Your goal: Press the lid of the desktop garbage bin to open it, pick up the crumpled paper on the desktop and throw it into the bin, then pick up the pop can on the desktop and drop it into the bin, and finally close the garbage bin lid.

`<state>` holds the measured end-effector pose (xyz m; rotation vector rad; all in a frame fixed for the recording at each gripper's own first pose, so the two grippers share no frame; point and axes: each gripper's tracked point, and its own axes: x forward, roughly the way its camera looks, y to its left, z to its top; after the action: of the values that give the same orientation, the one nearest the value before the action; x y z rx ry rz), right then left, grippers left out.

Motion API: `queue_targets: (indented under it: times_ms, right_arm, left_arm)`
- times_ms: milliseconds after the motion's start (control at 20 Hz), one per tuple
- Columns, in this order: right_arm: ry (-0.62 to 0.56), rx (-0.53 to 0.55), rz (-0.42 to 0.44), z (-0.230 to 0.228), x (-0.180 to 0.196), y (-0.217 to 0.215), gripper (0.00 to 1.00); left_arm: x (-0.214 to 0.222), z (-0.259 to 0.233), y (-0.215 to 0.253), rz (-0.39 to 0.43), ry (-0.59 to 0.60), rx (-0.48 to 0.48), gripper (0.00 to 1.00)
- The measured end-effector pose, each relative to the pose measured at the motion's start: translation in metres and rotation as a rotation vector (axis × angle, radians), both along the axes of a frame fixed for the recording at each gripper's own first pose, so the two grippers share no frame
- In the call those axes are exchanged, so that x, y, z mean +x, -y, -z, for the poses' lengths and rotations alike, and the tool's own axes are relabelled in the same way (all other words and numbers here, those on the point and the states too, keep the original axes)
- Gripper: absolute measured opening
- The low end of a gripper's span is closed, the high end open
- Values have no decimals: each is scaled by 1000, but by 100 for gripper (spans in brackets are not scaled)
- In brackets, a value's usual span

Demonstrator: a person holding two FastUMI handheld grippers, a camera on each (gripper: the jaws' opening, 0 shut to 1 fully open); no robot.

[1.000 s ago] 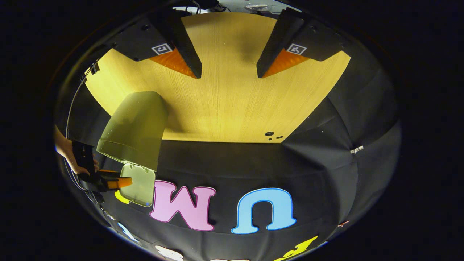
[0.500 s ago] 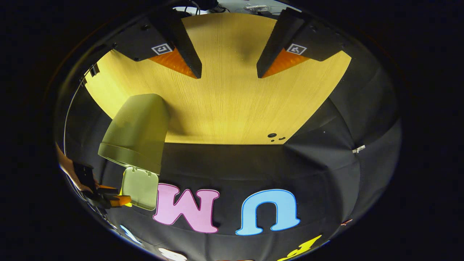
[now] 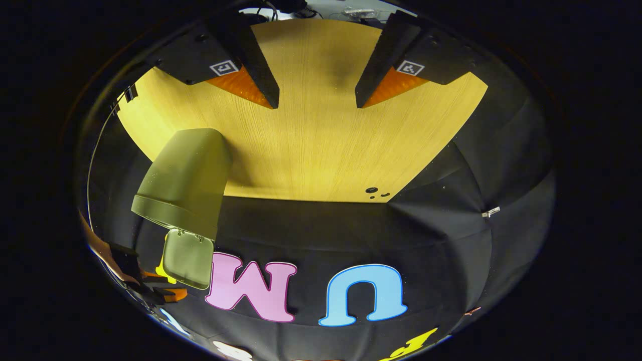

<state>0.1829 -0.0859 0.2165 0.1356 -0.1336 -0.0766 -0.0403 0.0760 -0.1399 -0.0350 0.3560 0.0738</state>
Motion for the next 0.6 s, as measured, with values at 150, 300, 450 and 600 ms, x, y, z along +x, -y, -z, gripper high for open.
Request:
queue_targets:
  times_ms: [150, 300, 450, 600]
  right_arm:
    - [32, 37, 0, -14, 15, 1, 95]
    - [20, 46, 3, -11, 33, 4, 95]
    - [-1, 56, -11, 0, 46, 5, 97]
    - [4, 15, -7, 4, 56, 9, 96]
  left_arm:
    - [-4, 1, -2, -19, -6, 8, 98]
    - [-8, 3, -3, -50, -7, 6, 98]
    - [-11, 5, 0, -87, -11, -7, 98]
    - [-16, 10, 4, -130, -31, 0, 98]
